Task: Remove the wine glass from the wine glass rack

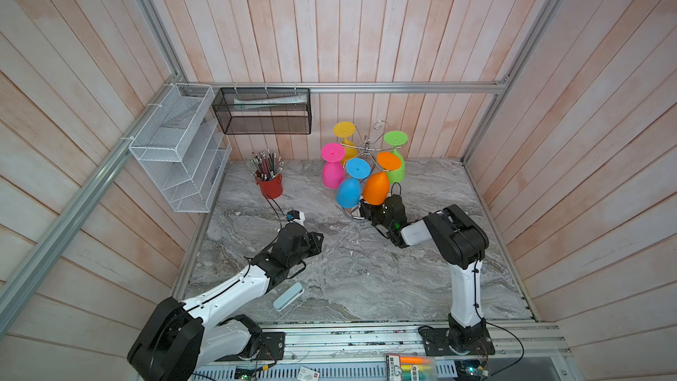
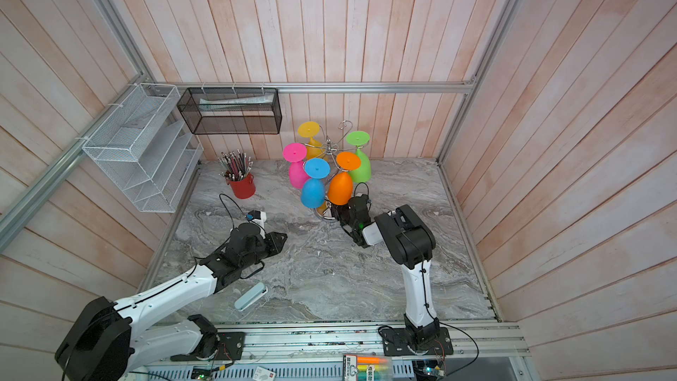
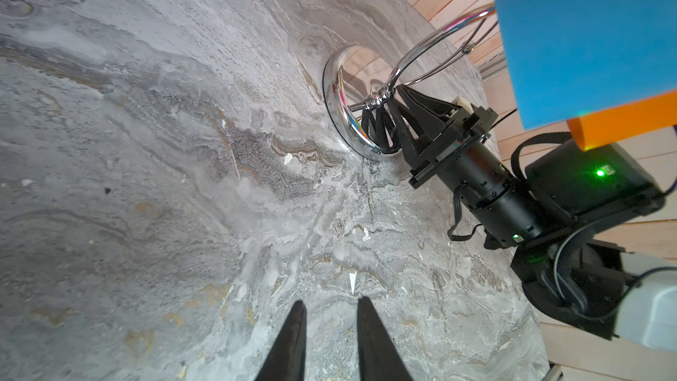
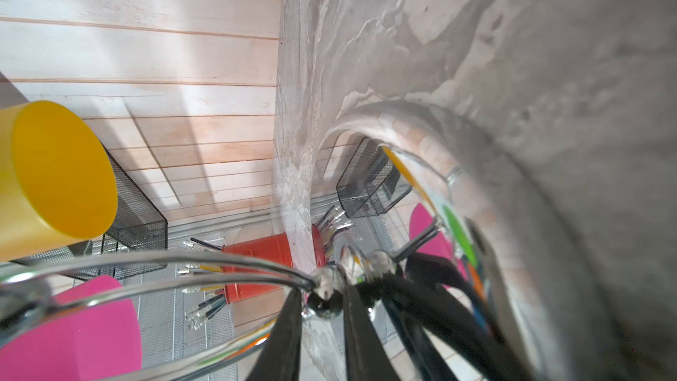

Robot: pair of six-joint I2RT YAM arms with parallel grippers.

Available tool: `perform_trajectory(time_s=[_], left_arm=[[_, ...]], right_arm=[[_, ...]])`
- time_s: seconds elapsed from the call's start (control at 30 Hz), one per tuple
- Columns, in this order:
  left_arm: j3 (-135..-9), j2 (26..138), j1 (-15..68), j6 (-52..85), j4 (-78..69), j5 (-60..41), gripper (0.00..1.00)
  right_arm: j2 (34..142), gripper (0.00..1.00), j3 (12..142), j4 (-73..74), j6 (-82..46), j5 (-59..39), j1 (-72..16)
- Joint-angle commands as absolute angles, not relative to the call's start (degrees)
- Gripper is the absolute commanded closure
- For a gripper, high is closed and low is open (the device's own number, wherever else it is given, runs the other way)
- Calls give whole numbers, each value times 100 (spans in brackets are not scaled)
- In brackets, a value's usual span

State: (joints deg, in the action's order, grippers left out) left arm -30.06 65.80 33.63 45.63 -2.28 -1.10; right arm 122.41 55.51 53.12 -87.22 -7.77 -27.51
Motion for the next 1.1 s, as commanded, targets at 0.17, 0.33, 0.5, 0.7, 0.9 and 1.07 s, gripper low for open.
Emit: perform_trajectory(time_s=[0.17, 0.33, 0.5, 0.7, 0.9, 1.07], left_arm=[[-2733, 6368, 3088, 4466, -131, -100, 73], [-2749, 6373, 3020, 4404, -136, -141, 73], [-2776, 6325, 2993, 4375, -67, -117, 73], [-2886, 6246, 2995, 4359, 103, -115, 66], [-3110, 6035, 2999, 4360, 423, 8, 55], [-3337, 5938, 3001, 4334, 694, 95, 53]], right_arm=[[12894, 79, 6719, 4554, -9061, -204, -2881], [13175, 79, 7206, 4430, -9042, -184, -2877], [13030, 78, 6902, 4766, -8987, -76, -2878], [12398, 72, 6055, 5199, -8621, 122, -2874], [11721, 66, 5278, 5399, -8360, 350, -2880], [11325, 65, 4640, 5561, -8271, 407, -2882]])
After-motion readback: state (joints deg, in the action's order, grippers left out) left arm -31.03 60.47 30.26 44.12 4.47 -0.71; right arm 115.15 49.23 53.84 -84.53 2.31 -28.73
